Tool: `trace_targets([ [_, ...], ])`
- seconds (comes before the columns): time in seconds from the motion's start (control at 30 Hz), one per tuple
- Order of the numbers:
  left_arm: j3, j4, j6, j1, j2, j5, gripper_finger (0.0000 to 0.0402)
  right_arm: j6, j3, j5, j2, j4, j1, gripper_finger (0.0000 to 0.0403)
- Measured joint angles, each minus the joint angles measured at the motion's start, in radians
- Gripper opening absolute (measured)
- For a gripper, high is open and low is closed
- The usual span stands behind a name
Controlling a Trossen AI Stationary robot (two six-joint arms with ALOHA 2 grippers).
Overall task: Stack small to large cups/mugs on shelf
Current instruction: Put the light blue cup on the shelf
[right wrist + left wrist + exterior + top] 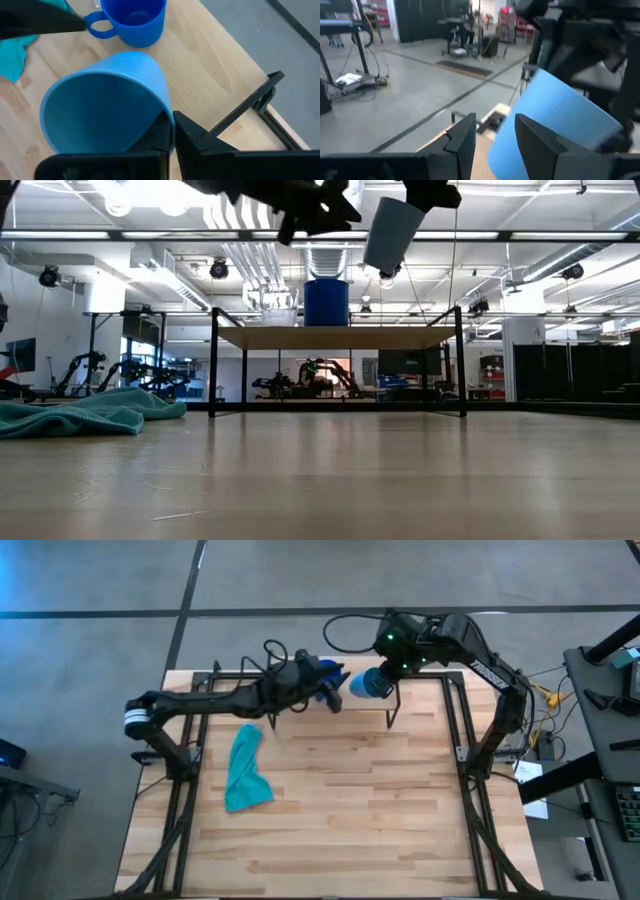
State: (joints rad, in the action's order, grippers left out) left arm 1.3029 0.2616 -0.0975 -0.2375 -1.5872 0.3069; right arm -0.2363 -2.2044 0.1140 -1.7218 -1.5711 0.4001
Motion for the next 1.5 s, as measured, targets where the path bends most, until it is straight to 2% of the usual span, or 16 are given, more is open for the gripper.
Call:
trace_targets([
  [0.1,0.002,0.069,-0.006,-0.025,-0.042,-0.014,0.0123,0.036,0.0,-0.009,0.0,0.0,0.017,0.0009],
  [0.27,0.042,0.07,-0.062,-0.055,-0.1,-0.022,0.0123,0.091,0.008,-0.011,0.0,0.0,0.066,0.0009],
  [0.57,0.065,0.07,-0.054,-0.104,-0.129,-0.093,0.0123,0.178,0.095,-0.041,0.0,0.0,0.171,0.0009],
  [0.87,0.076,0.074,-0.054,-0.172,-0.13,-0.307,0.0123,0.228,0.177,-0.07,0.0,0.059,0.199,0.0009],
  [1.07,0.087,0.071,-0.054,-0.191,-0.158,-0.436,0.0123,0.238,0.179,-0.148,0.0,0.149,0.199,0.0009],
  [1.5,0.085,0.027,-0.054,-0.191,-0.167,-0.444,0.0123,0.238,0.198,-0.148,-0.001,0.139,0.199,0.0009],
])
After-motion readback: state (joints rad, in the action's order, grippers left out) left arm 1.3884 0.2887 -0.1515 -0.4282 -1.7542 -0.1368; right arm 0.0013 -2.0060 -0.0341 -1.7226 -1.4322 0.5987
